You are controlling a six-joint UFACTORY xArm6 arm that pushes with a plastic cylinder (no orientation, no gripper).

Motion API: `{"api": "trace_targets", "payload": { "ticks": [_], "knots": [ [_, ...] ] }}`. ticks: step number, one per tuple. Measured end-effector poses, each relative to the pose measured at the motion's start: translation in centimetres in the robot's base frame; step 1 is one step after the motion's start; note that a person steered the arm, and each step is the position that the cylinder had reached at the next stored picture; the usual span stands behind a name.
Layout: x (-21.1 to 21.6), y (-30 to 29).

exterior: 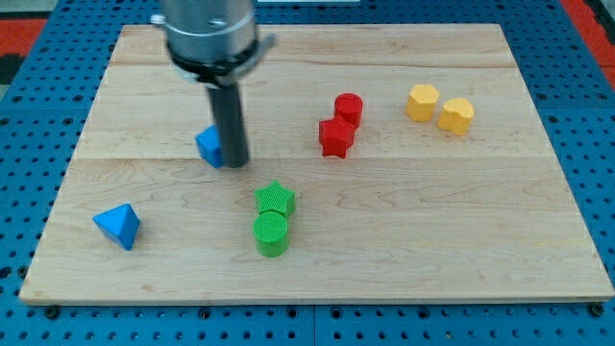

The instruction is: Slide the blue cube close to blue triangle

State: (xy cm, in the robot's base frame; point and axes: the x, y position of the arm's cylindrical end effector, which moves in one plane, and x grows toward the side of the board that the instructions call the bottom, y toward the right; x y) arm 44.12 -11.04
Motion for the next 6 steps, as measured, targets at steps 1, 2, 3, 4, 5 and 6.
{"api": "trace_targets", "payload": {
  "ticks": [1, 2, 3, 4, 5, 6],
  "knots": [
    [-1.2, 1.2],
    [-6.6, 6.6],
    [-5.5, 1.4],
    [-1.6, -5.4],
    [-0.7, -8.4],
    [-1.8, -10.4]
  ]
}}
